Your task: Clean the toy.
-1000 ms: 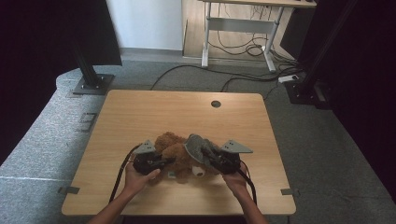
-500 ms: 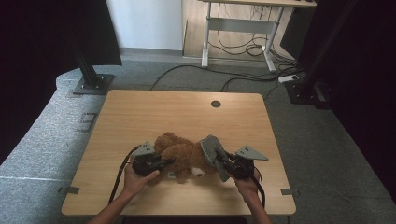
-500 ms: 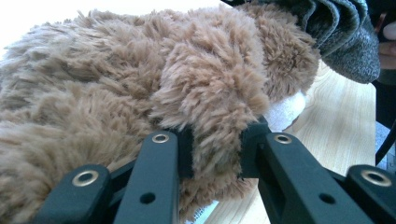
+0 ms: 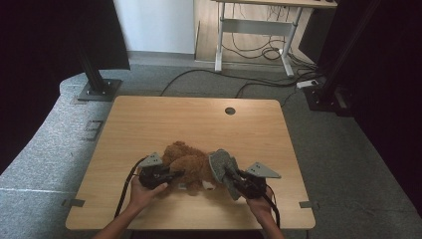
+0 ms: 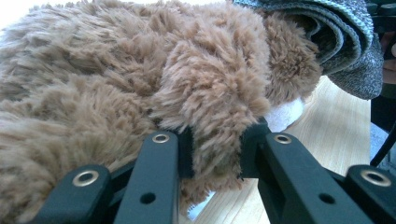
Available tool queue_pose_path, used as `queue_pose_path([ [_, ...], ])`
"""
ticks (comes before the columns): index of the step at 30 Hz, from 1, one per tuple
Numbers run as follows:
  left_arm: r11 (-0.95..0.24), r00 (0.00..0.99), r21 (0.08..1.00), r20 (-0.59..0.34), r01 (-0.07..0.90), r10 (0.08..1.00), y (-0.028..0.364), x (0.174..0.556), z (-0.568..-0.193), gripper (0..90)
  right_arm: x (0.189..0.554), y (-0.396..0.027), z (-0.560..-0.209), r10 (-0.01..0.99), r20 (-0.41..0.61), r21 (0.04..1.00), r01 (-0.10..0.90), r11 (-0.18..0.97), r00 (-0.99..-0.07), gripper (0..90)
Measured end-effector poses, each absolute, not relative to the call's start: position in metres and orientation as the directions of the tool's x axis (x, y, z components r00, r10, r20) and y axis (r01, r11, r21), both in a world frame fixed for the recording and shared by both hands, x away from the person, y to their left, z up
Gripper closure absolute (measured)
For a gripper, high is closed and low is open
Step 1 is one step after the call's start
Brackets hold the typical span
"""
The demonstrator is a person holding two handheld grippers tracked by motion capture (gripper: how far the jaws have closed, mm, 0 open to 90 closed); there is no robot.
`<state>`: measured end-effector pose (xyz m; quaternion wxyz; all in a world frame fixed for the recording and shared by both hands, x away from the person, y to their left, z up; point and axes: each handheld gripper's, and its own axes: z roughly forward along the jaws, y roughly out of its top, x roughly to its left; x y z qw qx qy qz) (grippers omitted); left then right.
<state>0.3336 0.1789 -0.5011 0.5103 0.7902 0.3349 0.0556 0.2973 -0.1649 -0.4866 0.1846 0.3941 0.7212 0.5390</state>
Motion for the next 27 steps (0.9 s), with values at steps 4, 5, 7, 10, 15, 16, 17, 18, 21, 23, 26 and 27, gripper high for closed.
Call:
queue_pose_path([
  [4,-0.254,0.77,0.843,-0.256,0.474,0.585,0.18,0.332,-0.502,73.3,0.296,-0.164,-0.487,0.768,0.151,0.923,0.366,0.115,-0.622,78.4],
  [5,-0.252,0.769,0.842,-0.262,0.477,0.583,0.181,0.33,-0.503,73.3,0.294,-0.163,-0.487,0.766,0.152,0.923,0.367,0.117,-0.625,78.4],
  [7,-0.256,0.771,0.841,-0.261,0.477,0.581,0.182,0.326,-0.504,73.3,0.293,-0.163,-0.487,0.764,0.149,0.923,0.365,0.12,-0.628,78.5],
  [10,-0.262,0.773,0.835,-0.268,0.484,0.575,0.184,0.321,-0.506,73.3,0.286,-0.161,-0.49,0.755,0.138,0.922,0.361,0.138,-0.641,78.5],
  [15,-0.277,0.773,0.83,-0.258,0.484,0.579,0.182,0.321,-0.508,73.4,0.281,-0.161,-0.493,0.756,0.133,0.92,0.363,0.145,-0.641,78.5],
  [16,-0.278,0.773,0.83,-0.255,0.483,0.581,0.182,0.322,-0.509,73.5,0.282,-0.159,-0.493,0.757,0.132,0.921,0.362,0.145,-0.64,78.6],
  [17,-0.28,0.772,0.829,-0.255,0.485,0.582,0.182,0.324,-0.508,73.5,0.282,-0.159,-0.493,0.757,0.132,0.921,0.362,0.145,-0.64,78.6],
  [18,-0.283,0.772,0.827,-0.254,0.486,0.582,0.182,0.326,-0.508,73.5,0.283,-0.159,-0.494,0.758,0.129,0.921,0.36,0.147,-0.639,78.6],
  [21,-0.287,0.767,0.825,-0.248,0.487,0.591,0.18,0.333,-0.507,73.6,0.288,-0.157,-0.495,0.761,0.127,0.923,0.356,0.144,-0.636,78.6],
  [23,-0.284,0.762,0.823,-0.249,0.492,0.598,0.179,0.338,-0.507,73.6,0.29,-0.156,-0.495,0.763,0.123,0.924,0.353,0.144,-0.634,78.7],
  [26,-0.284,0.757,0.823,-0.242,0.491,0.607,0.176,0.348,-0.506,73.6,0.302,-0.155,-0.492,0.778,0.119,0.928,0.348,0.135,-0.617,78.7],
  [27,-0.285,0.755,0.824,-0.237,0.489,0.612,0.175,0.352,-0.505,73.6,0.302,-0.155,-0.492,0.778,0.119,0.928,0.348,0.135,-0.617,78.7],
])
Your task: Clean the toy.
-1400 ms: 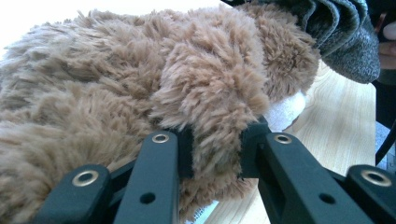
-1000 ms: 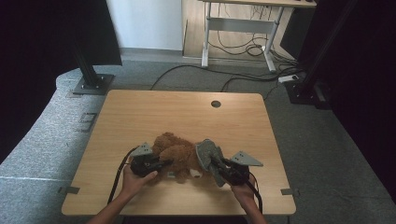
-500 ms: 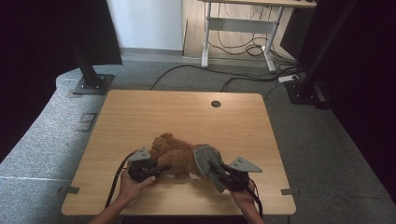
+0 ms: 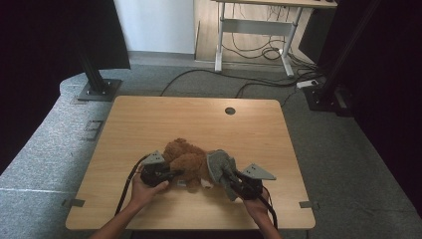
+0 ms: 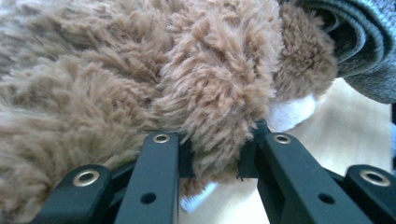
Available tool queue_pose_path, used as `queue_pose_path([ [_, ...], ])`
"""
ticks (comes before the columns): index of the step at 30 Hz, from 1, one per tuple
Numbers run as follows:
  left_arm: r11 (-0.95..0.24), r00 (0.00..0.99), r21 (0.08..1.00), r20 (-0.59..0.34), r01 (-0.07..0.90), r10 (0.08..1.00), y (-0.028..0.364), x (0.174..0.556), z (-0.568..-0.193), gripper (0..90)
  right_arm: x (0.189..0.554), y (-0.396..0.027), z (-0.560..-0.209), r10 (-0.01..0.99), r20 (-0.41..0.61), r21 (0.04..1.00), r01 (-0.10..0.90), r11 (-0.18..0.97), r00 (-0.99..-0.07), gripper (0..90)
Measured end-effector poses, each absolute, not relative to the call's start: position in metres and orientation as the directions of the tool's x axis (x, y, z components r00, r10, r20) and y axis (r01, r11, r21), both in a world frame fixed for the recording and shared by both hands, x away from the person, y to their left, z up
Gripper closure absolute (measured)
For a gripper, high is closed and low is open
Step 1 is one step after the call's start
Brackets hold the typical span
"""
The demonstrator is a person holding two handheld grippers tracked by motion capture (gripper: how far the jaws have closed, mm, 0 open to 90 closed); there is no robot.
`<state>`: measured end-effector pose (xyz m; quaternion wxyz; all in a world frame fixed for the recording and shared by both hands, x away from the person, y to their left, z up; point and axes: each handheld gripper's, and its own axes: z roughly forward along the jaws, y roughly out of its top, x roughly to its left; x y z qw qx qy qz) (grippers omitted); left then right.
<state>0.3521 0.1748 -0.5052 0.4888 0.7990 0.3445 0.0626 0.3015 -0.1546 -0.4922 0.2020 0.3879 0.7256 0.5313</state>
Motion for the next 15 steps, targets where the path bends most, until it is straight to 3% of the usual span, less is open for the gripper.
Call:
queue_pose_path([
  [7,-0.274,0.749,0.825,-0.243,0.494,0.617,0.172,0.366,-0.504,73.7,0.32,-0.157,-0.49,0.791,0.14,0.932,0.348,0.097,-0.596,78.8],
  [15,-0.281,0.764,0.817,-0.269,0.503,0.586,0.182,0.339,-0.51,73.7,0.298,-0.157,-0.49,0.754,0.123,0.929,0.343,0.142,-0.645,78.6],
])
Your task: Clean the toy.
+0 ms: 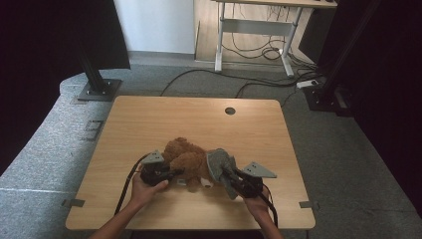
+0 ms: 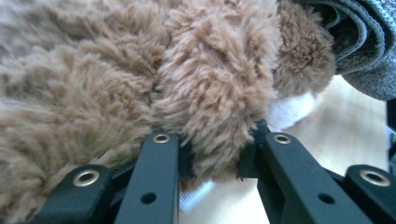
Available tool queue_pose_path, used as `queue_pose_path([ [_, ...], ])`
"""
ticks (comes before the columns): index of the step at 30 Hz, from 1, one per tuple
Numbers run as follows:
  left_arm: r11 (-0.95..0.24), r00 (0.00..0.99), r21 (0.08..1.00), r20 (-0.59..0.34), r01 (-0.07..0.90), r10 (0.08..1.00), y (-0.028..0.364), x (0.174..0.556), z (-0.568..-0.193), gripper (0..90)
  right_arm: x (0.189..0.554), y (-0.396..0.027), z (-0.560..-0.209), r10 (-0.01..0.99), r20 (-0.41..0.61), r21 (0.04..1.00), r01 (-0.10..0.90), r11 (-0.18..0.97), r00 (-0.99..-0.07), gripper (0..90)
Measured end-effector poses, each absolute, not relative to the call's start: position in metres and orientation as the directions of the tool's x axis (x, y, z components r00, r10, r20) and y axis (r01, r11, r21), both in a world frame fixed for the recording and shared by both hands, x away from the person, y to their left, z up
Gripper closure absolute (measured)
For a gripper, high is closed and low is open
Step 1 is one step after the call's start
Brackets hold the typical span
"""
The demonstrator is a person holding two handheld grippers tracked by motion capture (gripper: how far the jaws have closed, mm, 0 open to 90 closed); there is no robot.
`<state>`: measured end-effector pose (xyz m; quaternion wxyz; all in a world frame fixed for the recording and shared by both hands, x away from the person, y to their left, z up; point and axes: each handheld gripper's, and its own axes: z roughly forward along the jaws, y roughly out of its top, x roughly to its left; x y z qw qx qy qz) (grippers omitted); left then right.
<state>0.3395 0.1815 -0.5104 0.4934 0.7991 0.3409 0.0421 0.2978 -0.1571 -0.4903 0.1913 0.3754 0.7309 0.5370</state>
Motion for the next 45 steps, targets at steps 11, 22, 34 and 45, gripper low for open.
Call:
queue_pose_path([
  [11,-0.3,0.763,0.797,-0.283,0.524,0.581,0.185,0.327,-0.514,73.7,0.315,-0.138,-0.439,0.737,0.099,0.941,0.305,0.15,-0.669,78.2],
  [22,-0.311,0.758,0.782,-0.293,0.541,0.582,0.186,0.325,-0.517,73.5,0.354,-0.051,-0.445,0.663,0.091,0.877,0.376,0.3,-0.743,78.1],
  [34,-0.316,0.768,0.788,-0.287,0.529,0.572,0.185,0.321,-0.515,72.3,0.355,-0.072,-0.464,0.654,0.174,0.863,0.433,0.259,-0.737,78.7],
  [45,-0.305,0.775,0.802,-0.283,0.514,0.565,0.187,0.318,-0.51,69.1,0.352,-0.076,-0.47,0.659,0.172,0.872,0.425,0.243,-0.732,78.8],
])
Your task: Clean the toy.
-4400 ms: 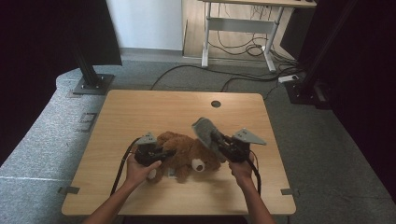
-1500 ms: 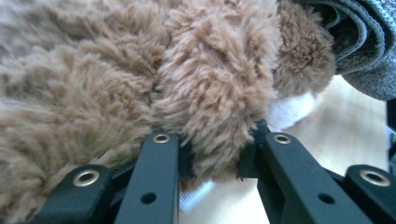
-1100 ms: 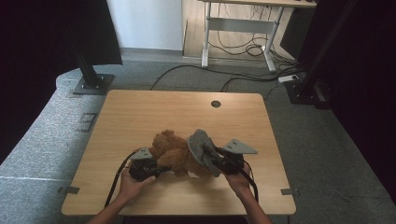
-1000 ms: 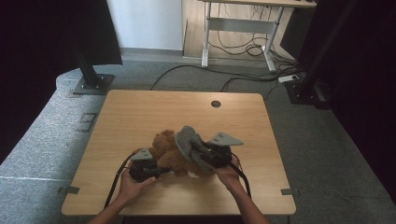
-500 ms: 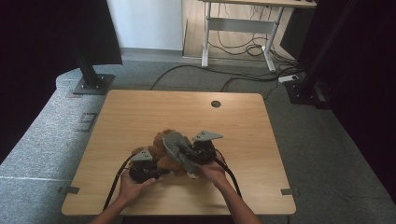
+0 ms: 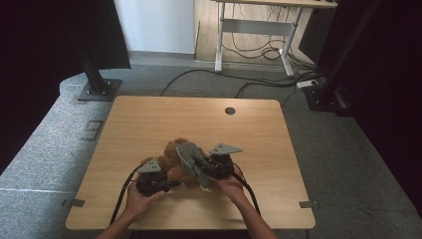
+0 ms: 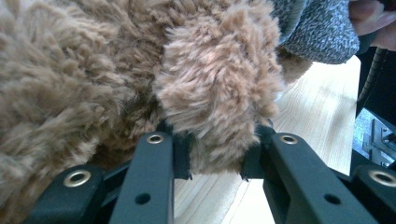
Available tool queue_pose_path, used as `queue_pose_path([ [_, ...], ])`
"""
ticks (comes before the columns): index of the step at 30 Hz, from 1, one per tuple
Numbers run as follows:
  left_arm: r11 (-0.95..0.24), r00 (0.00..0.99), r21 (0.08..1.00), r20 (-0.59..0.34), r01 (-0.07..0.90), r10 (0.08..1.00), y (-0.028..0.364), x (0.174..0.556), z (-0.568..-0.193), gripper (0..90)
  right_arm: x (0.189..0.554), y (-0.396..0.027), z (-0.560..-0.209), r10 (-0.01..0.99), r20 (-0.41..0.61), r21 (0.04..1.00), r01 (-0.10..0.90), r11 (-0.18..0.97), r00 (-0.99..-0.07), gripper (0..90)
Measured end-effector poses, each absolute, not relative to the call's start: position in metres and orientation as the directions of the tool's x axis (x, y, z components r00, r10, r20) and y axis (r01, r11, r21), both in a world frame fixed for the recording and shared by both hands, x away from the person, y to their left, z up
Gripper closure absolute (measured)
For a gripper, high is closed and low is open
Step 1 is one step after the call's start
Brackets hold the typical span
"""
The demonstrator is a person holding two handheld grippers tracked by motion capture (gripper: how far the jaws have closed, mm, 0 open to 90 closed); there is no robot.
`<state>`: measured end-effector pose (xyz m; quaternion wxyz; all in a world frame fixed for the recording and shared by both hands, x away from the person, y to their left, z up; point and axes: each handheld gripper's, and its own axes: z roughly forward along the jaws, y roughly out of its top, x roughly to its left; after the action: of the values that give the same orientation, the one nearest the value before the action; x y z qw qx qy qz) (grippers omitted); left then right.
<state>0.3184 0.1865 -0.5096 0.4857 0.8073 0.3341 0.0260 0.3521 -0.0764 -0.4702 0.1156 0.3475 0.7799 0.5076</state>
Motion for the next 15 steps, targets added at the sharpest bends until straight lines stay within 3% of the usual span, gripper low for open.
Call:
queue_pose_path([
  [9,-0.292,0.777,0.812,-0.281,0.505,0.564,0.19,0.316,-0.502,62.9,0.351,-0.078,-0.472,0.664,0.178,0.876,0.424,0.23,-0.726,78.9],
  [15,-0.297,0.774,0.81,-0.273,0.505,0.571,0.196,0.316,-0.494,53.6,0.351,-0.079,-0.473,0.666,0.174,0.879,0.419,0.227,-0.725,78.9],
])
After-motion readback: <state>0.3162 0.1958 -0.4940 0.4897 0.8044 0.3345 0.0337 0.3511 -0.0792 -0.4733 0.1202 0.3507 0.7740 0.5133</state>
